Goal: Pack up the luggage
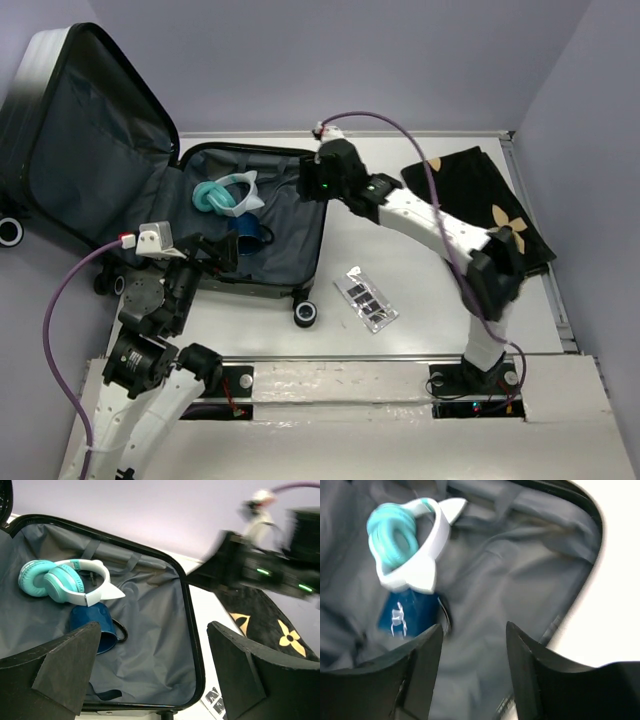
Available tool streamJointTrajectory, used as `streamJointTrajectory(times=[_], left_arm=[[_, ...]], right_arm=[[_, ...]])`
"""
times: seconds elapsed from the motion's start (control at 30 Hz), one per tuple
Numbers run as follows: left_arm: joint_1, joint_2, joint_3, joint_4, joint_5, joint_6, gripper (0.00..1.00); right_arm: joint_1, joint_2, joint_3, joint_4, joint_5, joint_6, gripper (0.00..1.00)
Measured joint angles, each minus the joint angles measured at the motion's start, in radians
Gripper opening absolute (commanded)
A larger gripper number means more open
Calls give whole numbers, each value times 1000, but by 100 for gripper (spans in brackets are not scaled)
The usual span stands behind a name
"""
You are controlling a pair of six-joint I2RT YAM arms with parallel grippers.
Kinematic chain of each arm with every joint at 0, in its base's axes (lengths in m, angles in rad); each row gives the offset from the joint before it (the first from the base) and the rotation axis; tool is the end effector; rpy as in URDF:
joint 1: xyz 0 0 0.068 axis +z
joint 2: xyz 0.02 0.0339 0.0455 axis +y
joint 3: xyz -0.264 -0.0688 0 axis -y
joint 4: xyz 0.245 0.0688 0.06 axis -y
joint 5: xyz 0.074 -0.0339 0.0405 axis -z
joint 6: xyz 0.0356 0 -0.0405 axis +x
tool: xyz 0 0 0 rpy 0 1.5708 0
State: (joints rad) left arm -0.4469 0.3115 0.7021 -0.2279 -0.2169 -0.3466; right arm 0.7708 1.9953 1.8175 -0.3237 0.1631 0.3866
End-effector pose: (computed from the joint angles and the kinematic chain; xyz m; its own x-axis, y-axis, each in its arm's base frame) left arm 0.0752 -0.0276 0.3608 0.0591 -0.3962 -0.9163 0.2665 0.8908 -0.3680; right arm 0.3456 0.3276 0.3173 -0.5401 -0.0059 -0.8416 -0.4121 0.8738 0.2583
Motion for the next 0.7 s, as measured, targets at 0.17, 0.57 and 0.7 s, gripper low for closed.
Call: streamJointTrajectory(times=[0.17,0.57,0.7], left_arm=[[-8,-8,0,0,4,0,99],[-10,-13,0,6,18,0,99],[-10,-13,0,6,22,0,99]], right_arm=[[-29,-422,-461,-13,12,-22,78],[-68,-581,-959,-246,-57,37,83],[-69,-539,-960,-226,-72,37,72]])
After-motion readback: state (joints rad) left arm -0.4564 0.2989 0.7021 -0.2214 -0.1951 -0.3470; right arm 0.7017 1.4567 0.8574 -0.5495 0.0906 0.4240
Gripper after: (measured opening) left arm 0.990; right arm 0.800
